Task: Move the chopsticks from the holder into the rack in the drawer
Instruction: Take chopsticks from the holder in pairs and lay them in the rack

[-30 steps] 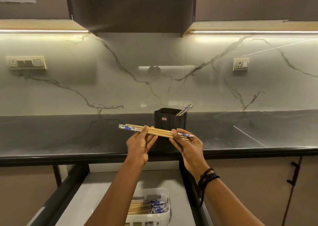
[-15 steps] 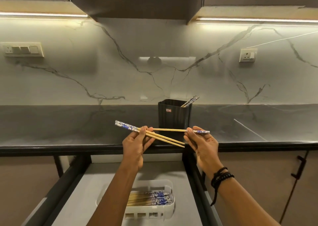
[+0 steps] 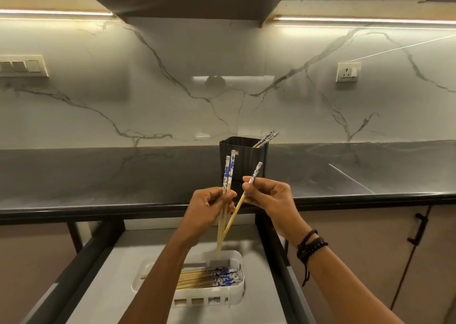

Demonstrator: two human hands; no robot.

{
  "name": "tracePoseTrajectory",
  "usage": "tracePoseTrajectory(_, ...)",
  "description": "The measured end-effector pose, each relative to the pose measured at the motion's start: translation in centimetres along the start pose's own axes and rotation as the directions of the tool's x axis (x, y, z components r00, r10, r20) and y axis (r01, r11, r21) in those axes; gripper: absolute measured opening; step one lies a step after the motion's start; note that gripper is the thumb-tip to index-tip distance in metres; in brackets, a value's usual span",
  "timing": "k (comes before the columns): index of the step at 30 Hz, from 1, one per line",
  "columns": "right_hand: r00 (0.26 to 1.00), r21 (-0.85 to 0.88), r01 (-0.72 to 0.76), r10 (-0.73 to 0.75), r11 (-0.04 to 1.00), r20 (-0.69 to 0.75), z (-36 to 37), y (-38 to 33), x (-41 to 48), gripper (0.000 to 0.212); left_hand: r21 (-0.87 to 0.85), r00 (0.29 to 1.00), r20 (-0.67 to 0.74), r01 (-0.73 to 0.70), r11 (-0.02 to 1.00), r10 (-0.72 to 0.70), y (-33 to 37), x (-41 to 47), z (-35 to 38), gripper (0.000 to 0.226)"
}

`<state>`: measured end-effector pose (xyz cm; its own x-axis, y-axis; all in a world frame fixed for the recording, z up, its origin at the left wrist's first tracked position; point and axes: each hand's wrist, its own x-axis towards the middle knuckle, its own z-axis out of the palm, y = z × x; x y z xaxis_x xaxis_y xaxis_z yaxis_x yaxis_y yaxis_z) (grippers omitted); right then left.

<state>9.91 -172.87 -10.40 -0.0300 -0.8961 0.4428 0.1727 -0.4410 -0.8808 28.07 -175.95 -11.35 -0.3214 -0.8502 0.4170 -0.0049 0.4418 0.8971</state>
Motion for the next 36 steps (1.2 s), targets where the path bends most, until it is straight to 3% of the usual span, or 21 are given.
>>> tracePoseTrajectory(5, 0.995, -0.025, 0.027, -0.025, 0.999, 0.099, 0.7, -0.3, -0.2, 0.026, 0.094, 0.997, 0.072, 0.013, 0.995, -0.019, -0.3, -0.2, 0.2, 0.023)
tracePoseTrajectory(14, 0.995, -0.114, 0.020, -0.009, 0.993, 0.100, 0.2, 0.3, -0.3, 0.026, 0.025, 0.976, 0.197, 0.094, 0.995, -0.097, -0.4, -0.6, 0.5, 0.023)
tracePoseTrajectory(24, 0.978, -0.131, -0.080, 0.103, 0.988, 0.180, -0.5, 0.0, -0.6, 0.027, 0.039, 0.893, 0.403, 0.201, 0.979, -0.199, -1.1, -1.0, -0.2, 0.029)
tracePoseTrajectory(26, 0.979, -0.146, -0.088, 0.112, 0.985, 0.167, -0.5, -0.1, -0.7, 0.029, 0.078, 0.905, 0.372, 0.191, 0.978, -0.206, -1.3, -0.9, -0.1, 0.029)
tracePoseTrajectory(28, 0.986, -0.094, -0.102, 0.114, 0.990, 0.124, -0.6, 0.0, -0.7, 0.030, 0.199, 0.961, 0.240, 0.088, 0.976, -0.135, -1.4, -0.9, 0.5, 0.028)
tracePoseTrajectory(30, 0.992, 0.021, -0.120, 0.119, 0.993, 0.041, -0.8, 0.0, -0.6, 0.028, 0.451, 0.995, 0.001, -0.089, 0.888, 0.099, -1.7, -0.8, 1.0, 0.029)
tracePoseTrajectory(32, 0.986, 0.131, -0.129, 0.141, 0.983, -0.088, -1.1, 0.1, -0.4, 0.027, 0.623, 0.902, -0.130, -0.250, 0.742, 0.413, -1.4, -0.9, 1.4, 0.021)
tracePoseTrajectory(33, 0.975, 0.190, -0.133, 0.163, 0.973, -0.148, -1.2, 0.3, -0.4, 0.028, 0.640, 0.859, -0.137, -0.304, 0.706, 0.494, -1.2, -1.0, 1.7, 0.020)
tracePoseTrajectory(34, 0.962, 0.256, -0.138, 0.191, 0.957, -0.195, -1.3, 0.4, -0.4, 0.028, 0.622, 0.851, -0.147, -0.318, 0.716, 0.505, -1.0, -1.1, 2.0, 0.024)
tracePoseTrajectory(36, 0.936, 0.381, -0.151, 0.256, 0.912, -0.241, -1.1, 0.7, -0.5, 0.025, 0.493, 0.919, -0.194, -0.210, 0.844, 0.342, -0.6, -1.3, 2.9, 0.034)
